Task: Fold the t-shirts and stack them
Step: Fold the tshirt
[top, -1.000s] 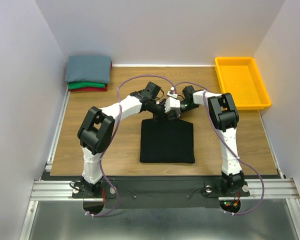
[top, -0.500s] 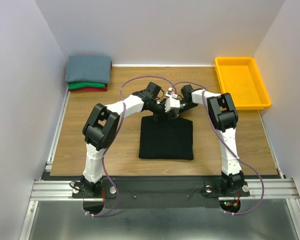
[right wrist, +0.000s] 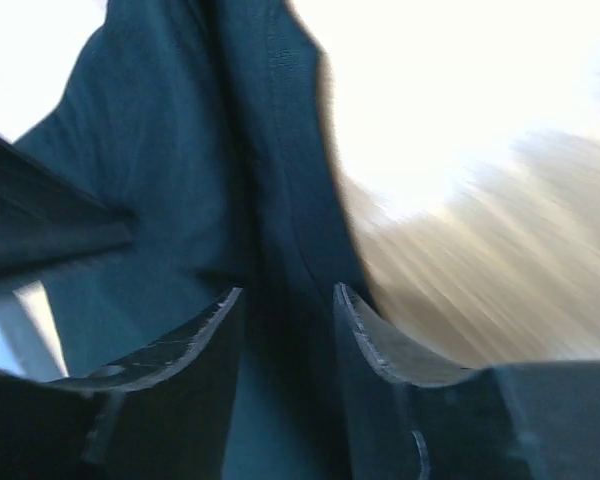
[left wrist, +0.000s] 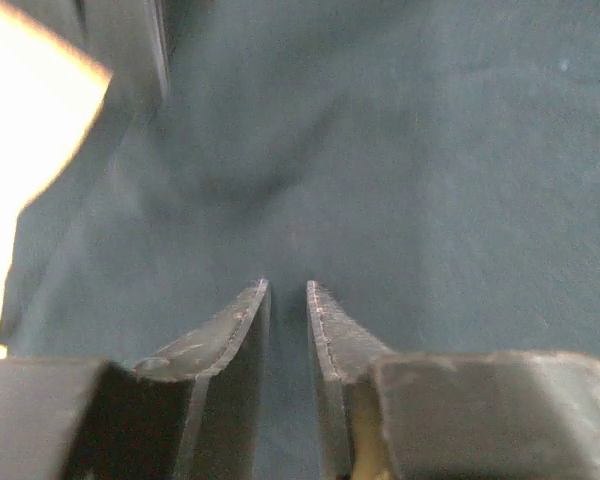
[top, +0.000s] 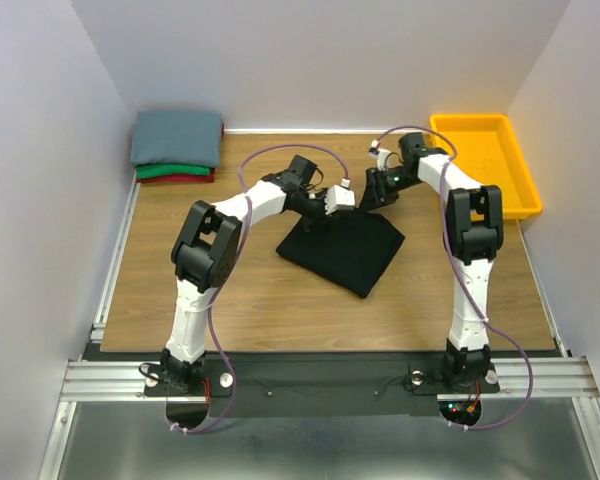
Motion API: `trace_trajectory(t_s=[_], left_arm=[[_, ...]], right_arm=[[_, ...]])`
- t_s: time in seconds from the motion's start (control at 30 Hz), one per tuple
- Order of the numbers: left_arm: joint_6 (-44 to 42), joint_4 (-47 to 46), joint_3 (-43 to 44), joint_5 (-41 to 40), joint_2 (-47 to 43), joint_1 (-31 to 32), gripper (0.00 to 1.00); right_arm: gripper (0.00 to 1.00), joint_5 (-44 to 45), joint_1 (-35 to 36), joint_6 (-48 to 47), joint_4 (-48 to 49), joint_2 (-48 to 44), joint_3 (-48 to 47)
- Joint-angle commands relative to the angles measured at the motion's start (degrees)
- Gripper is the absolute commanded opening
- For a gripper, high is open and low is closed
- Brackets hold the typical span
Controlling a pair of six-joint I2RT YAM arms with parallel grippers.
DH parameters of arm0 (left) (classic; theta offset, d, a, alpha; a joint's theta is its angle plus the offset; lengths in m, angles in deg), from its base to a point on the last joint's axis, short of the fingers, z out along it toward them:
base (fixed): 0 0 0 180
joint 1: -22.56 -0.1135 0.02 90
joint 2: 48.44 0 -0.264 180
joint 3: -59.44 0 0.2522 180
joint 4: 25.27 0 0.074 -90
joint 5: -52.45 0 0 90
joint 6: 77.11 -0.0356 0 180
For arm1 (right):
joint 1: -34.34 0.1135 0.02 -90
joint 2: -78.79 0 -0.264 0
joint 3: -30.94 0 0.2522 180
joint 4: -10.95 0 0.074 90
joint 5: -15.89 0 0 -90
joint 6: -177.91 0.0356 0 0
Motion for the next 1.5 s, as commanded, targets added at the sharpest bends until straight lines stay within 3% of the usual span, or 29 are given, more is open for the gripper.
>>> trace_trajectory(t_s=[0.0, 0.1, 0.27, 0.5, 0.67, 0.83, 0.97, 1.07, 1.27, 1.47], left_arm=[[2.5, 1.1, 0.8, 2.7, -6.8, -3.4, 0.41], [6.7, -1.8, -2.9, 3.6, -11.8, -5.2, 0.51], [10.0, -5.7, -9.0, 3.9, -17.3, -5.5, 0.55], [11.8, -4.3, -12.3, -0.2, -14.4, -4.4, 0.48], [15.2, -1.8, -14.6, -3.0, -11.5, -2.2, 0.38], [25.1, -3.0, -22.7, 0.5, -14.0, 2.7, 0.31], [38.0, -7.1, -27.1, 3.1, -17.9, 7.7, 0.28], [43.4, -11.9, -28.5, 5.7, -22.2, 8.4, 0.4], [40.8, -12.8, -23.6, 6.9, -27.6, 2.5, 0.5], [35.8, -7.9, -14.0, 7.4, -20.1, -7.1, 0.51]], right_arm=[[0.53, 6.8, -3.6, 0.9, 1.9, -9.1, -0.1], [0.57, 8.2, -3.8, -0.3, 1.9, -14.2, 3.8], [0.56, 6.2, -3.9, 0.1, 2.0, -14.3, 6.0], [0.53, 1.5, -3.4, 2.1, 0.7, -10.1, 5.5], [0.53, 8.1, -3.4, -0.1, -0.3, -12.3, 9.7], [0.54, 14.6, -3.4, -2.0, -0.6, -14.9, 11.3], [0.54, 15.5, -4.1, -2.6, -1.2, -15.0, 8.1], [0.54, 14.5, -5.3, -3.5, -2.7, -16.0, 6.4], [0.55, 8.7, -7.3, -8.5, -6.6, -19.0, 9.3], [0.54, 4.1, -7.5, -9.5, -6.7, -17.4, 12.0]])
